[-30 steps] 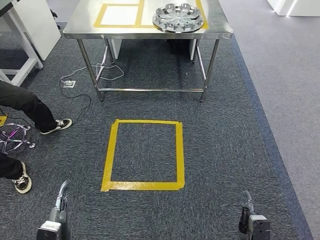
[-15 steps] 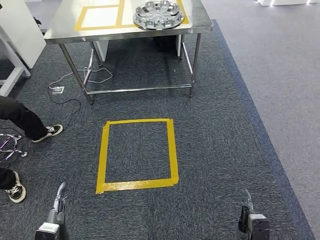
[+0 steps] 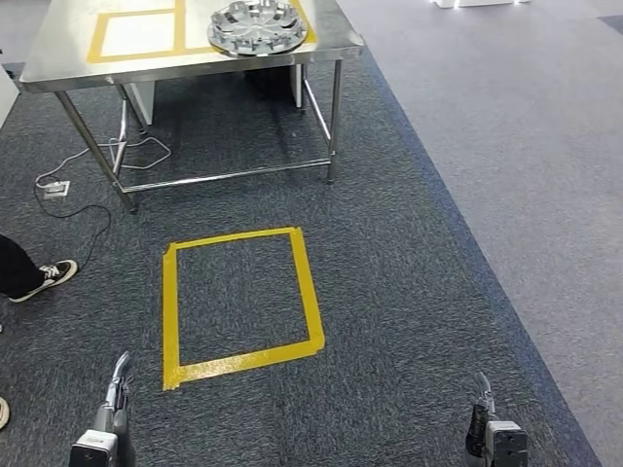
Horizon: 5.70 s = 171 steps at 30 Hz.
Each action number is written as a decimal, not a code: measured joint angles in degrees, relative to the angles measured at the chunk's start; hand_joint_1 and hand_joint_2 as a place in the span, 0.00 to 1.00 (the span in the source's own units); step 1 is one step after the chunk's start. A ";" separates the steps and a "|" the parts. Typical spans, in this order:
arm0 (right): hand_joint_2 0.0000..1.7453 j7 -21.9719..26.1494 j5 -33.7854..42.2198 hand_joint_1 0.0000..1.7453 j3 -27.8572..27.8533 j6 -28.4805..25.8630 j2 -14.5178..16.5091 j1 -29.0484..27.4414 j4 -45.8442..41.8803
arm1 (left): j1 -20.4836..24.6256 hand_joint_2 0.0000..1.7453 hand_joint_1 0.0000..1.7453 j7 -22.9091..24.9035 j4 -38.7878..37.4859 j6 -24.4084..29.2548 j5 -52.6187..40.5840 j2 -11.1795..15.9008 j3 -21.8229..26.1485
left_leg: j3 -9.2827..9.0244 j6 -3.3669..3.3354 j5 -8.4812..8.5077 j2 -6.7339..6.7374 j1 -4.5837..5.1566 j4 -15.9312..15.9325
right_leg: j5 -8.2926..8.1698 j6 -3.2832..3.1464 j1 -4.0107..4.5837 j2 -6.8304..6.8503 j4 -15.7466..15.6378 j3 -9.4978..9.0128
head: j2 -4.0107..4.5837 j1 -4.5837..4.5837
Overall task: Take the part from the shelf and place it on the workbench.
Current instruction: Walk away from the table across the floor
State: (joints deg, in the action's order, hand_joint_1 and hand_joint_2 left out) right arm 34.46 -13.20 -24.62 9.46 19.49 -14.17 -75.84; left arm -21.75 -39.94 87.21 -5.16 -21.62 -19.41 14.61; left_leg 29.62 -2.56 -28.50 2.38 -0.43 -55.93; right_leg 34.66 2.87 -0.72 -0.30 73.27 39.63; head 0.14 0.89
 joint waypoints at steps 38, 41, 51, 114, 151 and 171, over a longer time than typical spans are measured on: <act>0.00 0.06 0.61 0.00 0.05 0.22 -0.05 0.23 -0.38 | 0.53 0.00 0.00 -0.17 0.17 -0.13 -0.02 -0.32 0.95 | 0.27 1.64 -0.19 3.69 0.33 -0.95 | -5.90 -1.52 0.68 3.20 -16.60 -9.04 | 0.00 -0.14; 0.00 0.08 0.88 0.00 0.04 0.08 -0.03 0.25 -0.43 | 0.73 0.00 0.00 -0.19 0.17 -0.13 -0.02 -0.33 0.93 | 1.32 2.69 -2.88 1.21 0.06 -4.16 | -6.44 -2.45 0.30 1.54 -17.04 -9.18 | 0.00 -0.59; 0.00 0.01 1.41 0.00 -0.21 -0.55 -0.08 0.43 -0.27 | 0.77 0.00 0.00 -0.18 -0.33 -0.27 -0.29 -0.14 2.01 | 1.46 1.95 0.02 -6.62 -0.29 -2.47 | -6.62 -2.09 0.34 -5.14 -15.99 -8.16 | 0.01 -1.60; 0.00 -25.88 -42.09 0.00 -29.77 -11.25 -15.94 14.44 62.47 | 18.68 1.00 0.00 30.89 -70.05 1.97 -50.40 15.02 47.24 | 0.58 1.63 -0.39 -6.44 0.08 -1.41 | -6.78 -1.70 0.43 -6.35 -16.50 -8.51 | 0.01 -1.65; 0.00 -31.77 -43.39 0.00 -28.29 -7.28 -16.18 14.05 63.93 | 20.17 1.00 0.00 26.75 -73.09 3.39 -54.12 16.33 46.61 | 0.76 0.11 0.73 -1.67 0.02 -0.15 | 0.32 -0.11 0.22 -0.48 -3.94 -2.05 | 0.01 -0.19; 0.00 -31.77 -43.92 0.00 -28.71 -6.90 -16.09 13.91 63.98 | 20.47 1.00 0.00 26.76 -73.38 4.02 -54.71 16.00 46.70 | 4.63 2.46 -3.00 -3.03 -0.27 -10.91 | -6.51 -2.61 0.35 -3.47 -16.48 -9.78 | 0.01 -1.68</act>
State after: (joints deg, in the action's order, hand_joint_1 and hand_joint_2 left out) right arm 2.68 -57.12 -53.33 2.56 3.40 -0.26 -11.87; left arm -1.28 -13.18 13.82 -1.14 -76.33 -3.40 61.31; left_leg 34.25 -0.11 -31.50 -0.64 -0.70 -66.84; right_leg 28.15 0.25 -0.37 -3.77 56.79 29.84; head 0.15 -0.79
